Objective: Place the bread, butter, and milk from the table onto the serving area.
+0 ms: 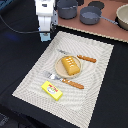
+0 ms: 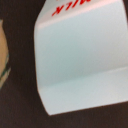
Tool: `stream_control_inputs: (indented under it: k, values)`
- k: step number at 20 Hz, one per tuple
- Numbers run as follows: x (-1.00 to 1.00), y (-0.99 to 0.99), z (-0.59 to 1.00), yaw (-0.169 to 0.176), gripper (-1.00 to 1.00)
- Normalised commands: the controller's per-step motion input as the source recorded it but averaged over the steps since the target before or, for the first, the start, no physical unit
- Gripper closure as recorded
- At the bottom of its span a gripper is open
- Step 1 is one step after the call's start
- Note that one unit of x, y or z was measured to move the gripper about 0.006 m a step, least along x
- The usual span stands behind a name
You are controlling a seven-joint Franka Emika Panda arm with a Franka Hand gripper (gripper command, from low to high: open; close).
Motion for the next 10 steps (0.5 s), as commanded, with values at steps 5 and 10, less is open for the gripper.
stream_control_inputs:
  k: [5,10]
  values:
    - [-0.54,-0.09,-0.30,0.026,-1.00]
    - [-0.21,-0.08,-0.22,0.028,-1.00]
